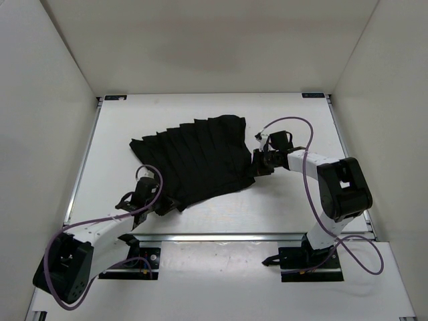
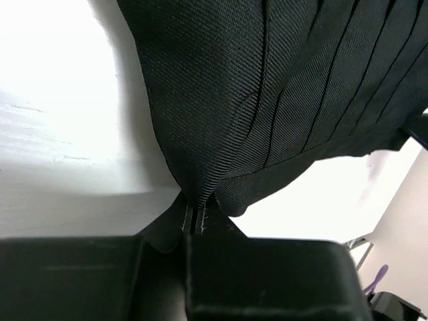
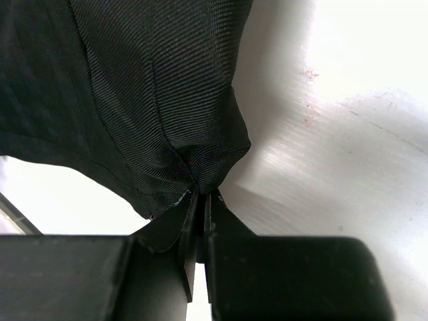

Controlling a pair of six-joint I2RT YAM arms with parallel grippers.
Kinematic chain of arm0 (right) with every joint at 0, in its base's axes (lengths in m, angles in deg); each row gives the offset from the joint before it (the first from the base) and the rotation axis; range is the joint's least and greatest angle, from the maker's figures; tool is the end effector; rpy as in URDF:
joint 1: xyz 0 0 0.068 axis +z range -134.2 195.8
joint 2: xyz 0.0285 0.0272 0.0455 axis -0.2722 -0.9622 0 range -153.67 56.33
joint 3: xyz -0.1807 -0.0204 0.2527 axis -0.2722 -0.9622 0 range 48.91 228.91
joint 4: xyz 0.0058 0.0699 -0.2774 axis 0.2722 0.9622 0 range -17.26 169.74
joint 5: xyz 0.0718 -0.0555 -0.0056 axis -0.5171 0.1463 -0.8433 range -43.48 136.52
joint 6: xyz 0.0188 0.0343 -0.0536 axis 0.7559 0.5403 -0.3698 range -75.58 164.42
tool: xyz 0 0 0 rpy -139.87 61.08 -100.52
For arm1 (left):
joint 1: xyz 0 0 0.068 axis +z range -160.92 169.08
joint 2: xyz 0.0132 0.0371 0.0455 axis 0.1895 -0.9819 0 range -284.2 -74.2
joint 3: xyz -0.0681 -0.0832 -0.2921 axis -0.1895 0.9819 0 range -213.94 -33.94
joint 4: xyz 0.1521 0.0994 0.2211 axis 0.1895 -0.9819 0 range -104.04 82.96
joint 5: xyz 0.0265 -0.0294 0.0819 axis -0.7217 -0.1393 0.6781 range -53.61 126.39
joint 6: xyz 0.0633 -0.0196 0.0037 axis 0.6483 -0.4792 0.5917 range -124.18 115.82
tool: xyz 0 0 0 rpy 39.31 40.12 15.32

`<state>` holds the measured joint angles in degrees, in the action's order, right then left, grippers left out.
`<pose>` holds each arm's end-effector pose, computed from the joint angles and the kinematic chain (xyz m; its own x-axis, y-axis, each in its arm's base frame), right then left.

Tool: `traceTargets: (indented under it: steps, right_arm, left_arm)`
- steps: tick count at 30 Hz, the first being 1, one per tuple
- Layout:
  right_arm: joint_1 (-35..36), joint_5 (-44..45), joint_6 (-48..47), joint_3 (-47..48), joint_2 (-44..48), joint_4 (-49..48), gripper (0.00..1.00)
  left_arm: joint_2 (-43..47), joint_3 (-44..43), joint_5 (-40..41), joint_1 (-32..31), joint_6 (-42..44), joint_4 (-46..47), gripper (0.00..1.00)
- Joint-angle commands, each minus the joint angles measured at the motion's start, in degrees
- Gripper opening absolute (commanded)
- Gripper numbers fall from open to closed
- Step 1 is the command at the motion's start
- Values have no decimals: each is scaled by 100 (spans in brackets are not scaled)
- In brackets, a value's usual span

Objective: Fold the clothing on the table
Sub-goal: Flatten the skirt out

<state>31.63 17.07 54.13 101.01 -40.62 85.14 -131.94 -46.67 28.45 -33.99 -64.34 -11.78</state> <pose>0.3355 0.1221 0.1654 -0.8808 -0.0971 -0.4634 -0.3499 0.7929 0.4989 0.1570 -0.0748 0.1246 -0.7572 -0.6113 -0.2301 -0.3750 0.6953 -0.6132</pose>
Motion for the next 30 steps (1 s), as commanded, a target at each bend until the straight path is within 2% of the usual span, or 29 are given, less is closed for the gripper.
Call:
traceTargets:
  steps: [1, 4, 6, 8, 12, 15, 17, 20, 22, 27, 30]
  right_arm:
    - [-36, 9, 13, 37, 299, 51, 0]
    - [-211, 133, 30, 169, 343, 279, 0]
    - [-379, 203, -39, 292, 588, 498, 0]
    - [-624, 351, -49, 511, 878, 632, 0]
    - [-1205, -25, 22, 968, 1248, 1061, 0]
    - [-1258, 0, -92, 1224, 1397, 1325, 0]
    - [-1136, 45, -75, 1189, 1538, 1361, 0]
    - [-1039, 19, 91, 620, 1827, 1151, 0]
    - [-1082, -148, 232, 207, 1959, 1053, 0]
    - [-837, -17, 408, -857, 2408, 1124, 0]
    - [-924, 123, 478, -834, 2418, 1080, 0]
  left_arm:
    - [-53, -10, 495, 74, 127, -414, 0]
    - [-89, -491, 504, 127, 451, -765, 0]
    - [-106, -966, 487, 293, 1012, -1343, 0]
    - [-124, -1659, 373, 600, 1574, -1793, 0]
    - [-545, -3038, 329, 1067, 2744, -2795, 0]
    - [-1099, -3822, 110, 1042, 3237, -3243, 0]
    - [-1354, -4051, 134, 884, 3265, -3315, 0]
    - [-1337, -3685, 136, 751, 3029, -3017, 0]
    - [-1250, -3115, -92, 725, 2888, -2868, 0]
    - [-880, -2411, -4, 373, 2729, -2990, 0]
    - [-1238, -2574, -399, 644, 2913, -2761, 0]
